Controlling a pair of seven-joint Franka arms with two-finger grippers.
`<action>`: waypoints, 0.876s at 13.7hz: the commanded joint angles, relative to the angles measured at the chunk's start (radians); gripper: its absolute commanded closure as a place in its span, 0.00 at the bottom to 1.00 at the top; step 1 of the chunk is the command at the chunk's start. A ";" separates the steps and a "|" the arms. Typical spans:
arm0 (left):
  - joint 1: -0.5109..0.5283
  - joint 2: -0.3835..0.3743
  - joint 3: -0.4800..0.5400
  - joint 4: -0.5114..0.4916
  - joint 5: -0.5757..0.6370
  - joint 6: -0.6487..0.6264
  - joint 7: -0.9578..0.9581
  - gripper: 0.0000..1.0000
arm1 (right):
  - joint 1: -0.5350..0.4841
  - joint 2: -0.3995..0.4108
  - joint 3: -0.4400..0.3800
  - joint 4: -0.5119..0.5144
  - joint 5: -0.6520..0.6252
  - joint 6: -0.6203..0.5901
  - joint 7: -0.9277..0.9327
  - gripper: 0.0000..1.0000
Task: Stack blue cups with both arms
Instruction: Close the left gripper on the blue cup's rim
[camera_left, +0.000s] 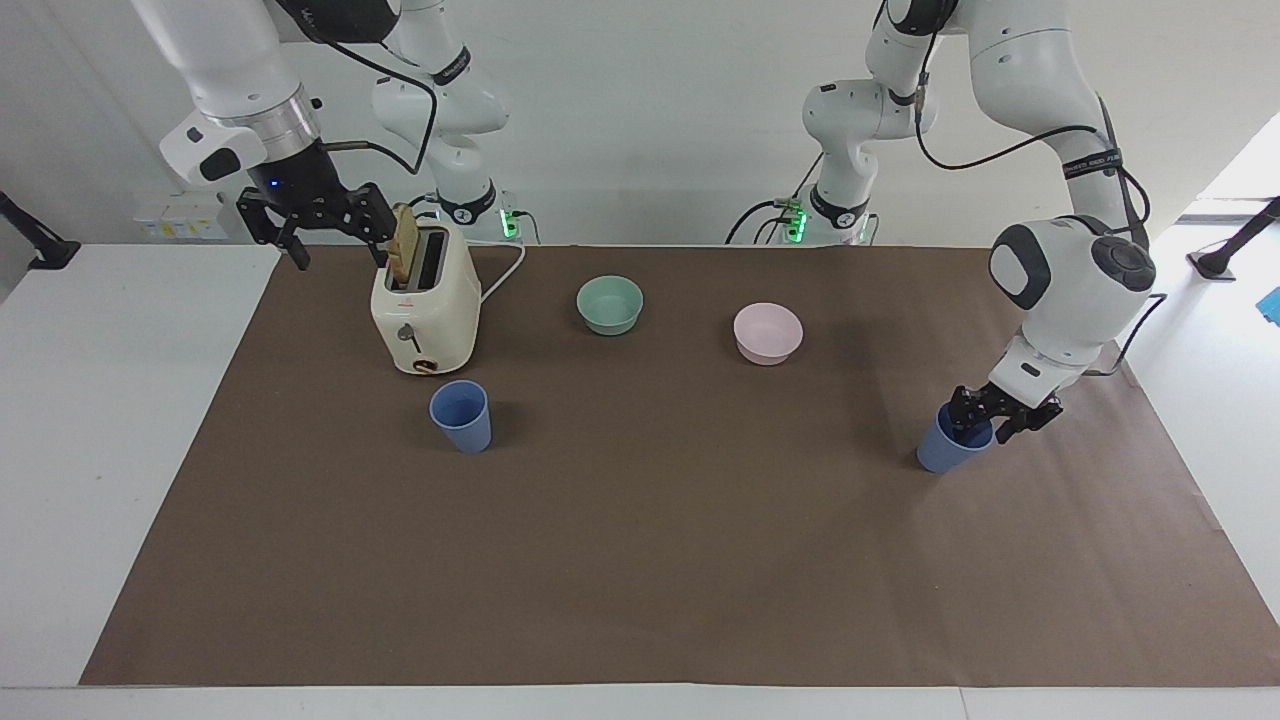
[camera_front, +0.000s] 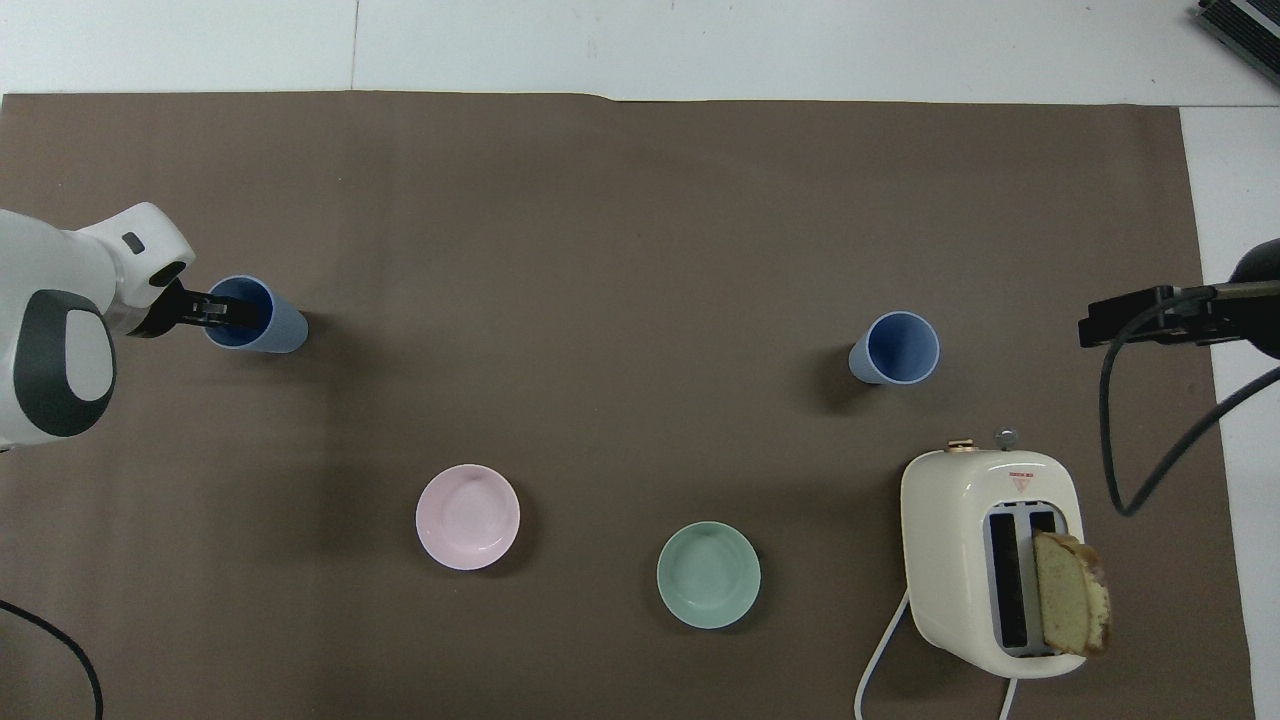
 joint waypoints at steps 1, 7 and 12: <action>0.001 -0.013 -0.001 -0.019 -0.017 0.012 0.011 1.00 | -0.008 0.001 0.006 0.000 0.006 -0.008 0.008 0.00; -0.014 -0.016 -0.003 -0.005 -0.015 -0.015 0.011 1.00 | -0.010 0.001 0.006 0.000 0.006 -0.006 0.010 0.00; -0.098 -0.024 -0.018 0.047 -0.012 -0.081 -0.084 1.00 | -0.011 0.001 0.006 0.000 0.007 -0.006 0.008 0.00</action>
